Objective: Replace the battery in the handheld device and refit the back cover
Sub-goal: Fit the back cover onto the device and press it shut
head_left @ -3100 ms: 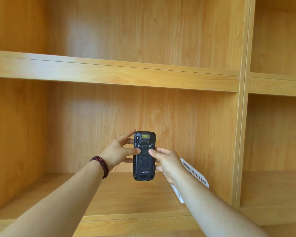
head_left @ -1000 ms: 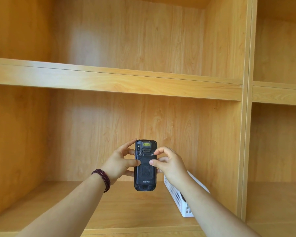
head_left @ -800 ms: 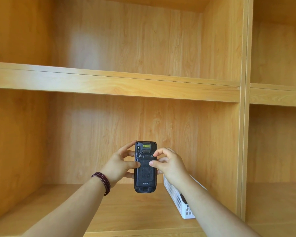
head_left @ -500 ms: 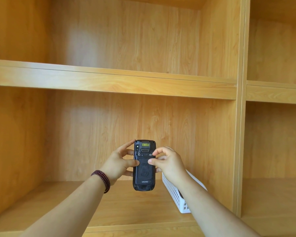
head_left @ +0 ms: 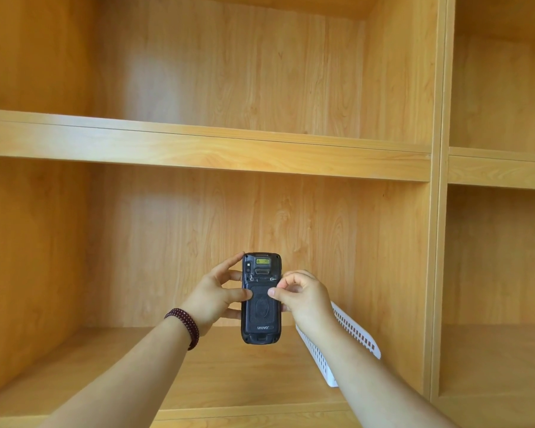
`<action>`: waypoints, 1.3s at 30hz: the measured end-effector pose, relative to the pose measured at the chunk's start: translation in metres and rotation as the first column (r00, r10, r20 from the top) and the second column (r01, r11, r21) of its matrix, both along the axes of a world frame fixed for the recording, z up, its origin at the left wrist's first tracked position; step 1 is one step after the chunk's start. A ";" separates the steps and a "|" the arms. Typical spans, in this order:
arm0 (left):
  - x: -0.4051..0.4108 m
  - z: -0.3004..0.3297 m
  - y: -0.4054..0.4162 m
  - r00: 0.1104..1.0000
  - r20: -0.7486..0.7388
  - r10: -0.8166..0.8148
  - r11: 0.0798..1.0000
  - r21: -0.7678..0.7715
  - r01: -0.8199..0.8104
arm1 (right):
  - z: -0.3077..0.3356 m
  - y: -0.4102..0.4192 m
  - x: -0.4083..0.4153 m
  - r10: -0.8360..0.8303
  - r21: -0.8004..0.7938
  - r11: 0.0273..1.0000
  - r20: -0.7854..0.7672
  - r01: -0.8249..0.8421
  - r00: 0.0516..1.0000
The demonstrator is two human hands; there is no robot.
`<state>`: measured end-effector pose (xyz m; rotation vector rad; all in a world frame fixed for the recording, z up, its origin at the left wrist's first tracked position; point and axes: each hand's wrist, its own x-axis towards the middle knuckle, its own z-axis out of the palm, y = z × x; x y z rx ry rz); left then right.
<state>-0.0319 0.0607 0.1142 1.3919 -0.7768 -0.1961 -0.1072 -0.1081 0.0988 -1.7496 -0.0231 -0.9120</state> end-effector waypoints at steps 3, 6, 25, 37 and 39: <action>0.001 0.003 0.002 1.000 0.007 -0.017 1.000 0.021 0.017 | 0.002 -0.001 -0.003 0.009 -0.064 0.998 -0.008 -0.010 1.000; 0.001 0.003 0.003 1.000 0.015 -0.013 0.999 0.030 0.012 | 0.003 0.000 -0.006 -0.001 -0.116 0.993 -0.015 -0.001 1.000; -0.005 0.015 -0.001 0.999 -0.049 -0.016 0.992 0.122 0.021 | 0.001 -0.007 -0.006 0.209 0.150 0.971 -0.148 -0.187 0.967; -0.015 0.034 -0.016 0.975 -0.196 0.101 0.951 0.307 -0.037 | -0.009 -0.013 0.000 0.232 0.188 0.961 -0.162 -0.201 0.959; -0.016 0.035 -0.018 0.976 -0.186 0.116 0.948 0.314 -0.052 | -0.008 -0.013 0.000 0.243 0.195 0.958 -0.159 -0.211 0.957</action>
